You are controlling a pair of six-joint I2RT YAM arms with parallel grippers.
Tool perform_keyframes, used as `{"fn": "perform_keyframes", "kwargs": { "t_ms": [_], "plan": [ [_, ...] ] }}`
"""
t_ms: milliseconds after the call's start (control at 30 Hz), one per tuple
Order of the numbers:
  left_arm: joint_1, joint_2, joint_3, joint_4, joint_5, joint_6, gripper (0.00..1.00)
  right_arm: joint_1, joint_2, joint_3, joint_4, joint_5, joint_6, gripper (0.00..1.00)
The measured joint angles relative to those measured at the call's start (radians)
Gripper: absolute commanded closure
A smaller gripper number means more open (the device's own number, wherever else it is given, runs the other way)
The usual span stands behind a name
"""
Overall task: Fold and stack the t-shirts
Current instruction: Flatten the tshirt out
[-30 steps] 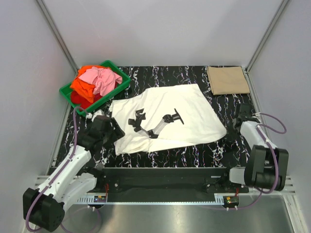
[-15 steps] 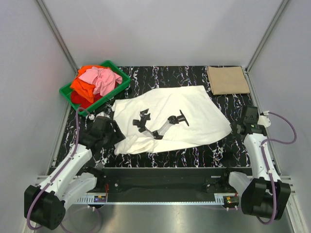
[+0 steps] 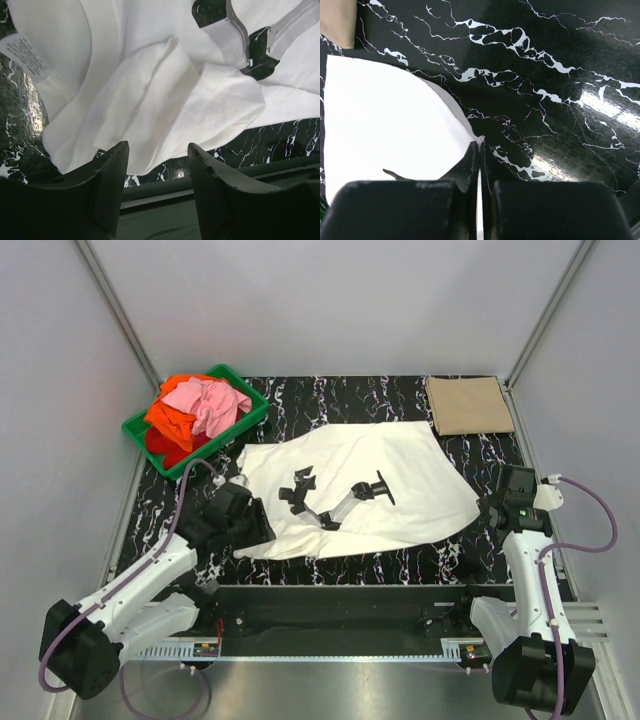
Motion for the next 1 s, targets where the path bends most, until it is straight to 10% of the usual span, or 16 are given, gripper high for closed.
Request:
{"fn": "perform_keyframes", "kwargs": {
  "t_ms": [533,1000],
  "plan": [
    [-0.015,-0.235,-0.087,-0.18,-0.01,-0.795,0.46,0.0,0.0,-0.01,0.002,-0.007,-0.001,1.0],
    [-0.003,-0.292,-0.172,-0.296,-0.008,-1.143,0.42,0.0,-0.001,-0.014,0.003,-0.007,-0.012,1.0]
  ]
}}
